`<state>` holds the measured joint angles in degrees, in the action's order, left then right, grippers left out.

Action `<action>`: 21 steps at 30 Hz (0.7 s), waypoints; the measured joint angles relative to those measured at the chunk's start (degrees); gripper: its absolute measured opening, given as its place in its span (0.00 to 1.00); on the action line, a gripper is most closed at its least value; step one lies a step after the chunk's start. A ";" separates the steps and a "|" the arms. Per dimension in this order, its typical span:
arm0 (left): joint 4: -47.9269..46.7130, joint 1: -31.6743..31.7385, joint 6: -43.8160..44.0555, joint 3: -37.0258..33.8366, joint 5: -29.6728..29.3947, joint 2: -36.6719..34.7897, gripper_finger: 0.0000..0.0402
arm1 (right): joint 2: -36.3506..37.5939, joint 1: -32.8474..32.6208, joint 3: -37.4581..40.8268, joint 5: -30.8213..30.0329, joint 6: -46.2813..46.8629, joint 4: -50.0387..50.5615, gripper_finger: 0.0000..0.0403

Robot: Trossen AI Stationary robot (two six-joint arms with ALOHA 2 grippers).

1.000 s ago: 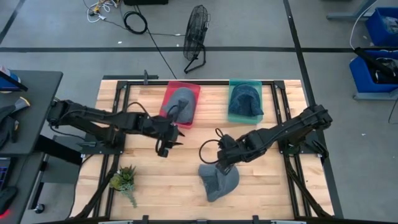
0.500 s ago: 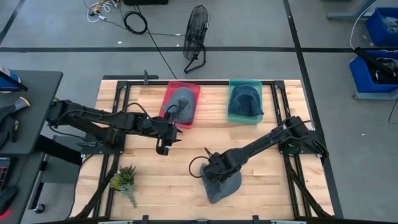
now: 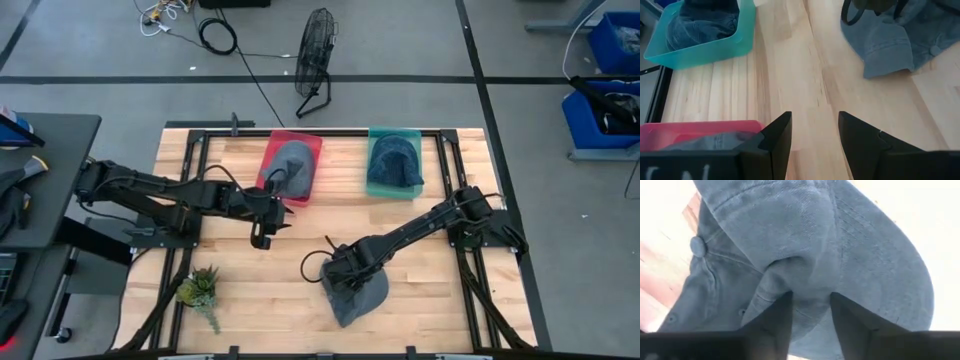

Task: Pick & Place hat
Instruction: Put the gray cap into the red bin

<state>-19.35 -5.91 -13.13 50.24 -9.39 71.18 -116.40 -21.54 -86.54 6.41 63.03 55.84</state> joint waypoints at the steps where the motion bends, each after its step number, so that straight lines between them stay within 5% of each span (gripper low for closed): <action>1: -0.04 0.00 -0.02 0.00 0.00 0.00 0.41 | 0.00 0.00 0.02 -0.06 -0.31 0.08 0.30; 6: 0.00 0.00 -0.15 0.00 0.00 0.00 0.41 | 0.00 0.69 0.04 1.73 -5.11 0.74 0.04; 13: 0.23 0.00 4.39 0.00 4.78 0.07 0.41 | 1.64 2.71 0.16 2.08 -11.82 4.46 0.01; 21: 6.35 -2.74 11.95 0.00 8.80 2.29 0.41 | 7.31 5.24 0.21 -5.40 -14.25 3.51 0.01</action>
<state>-13.01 -8.65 -1.17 50.23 -0.58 73.46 -109.09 -16.30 -86.34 1.01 48.78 59.34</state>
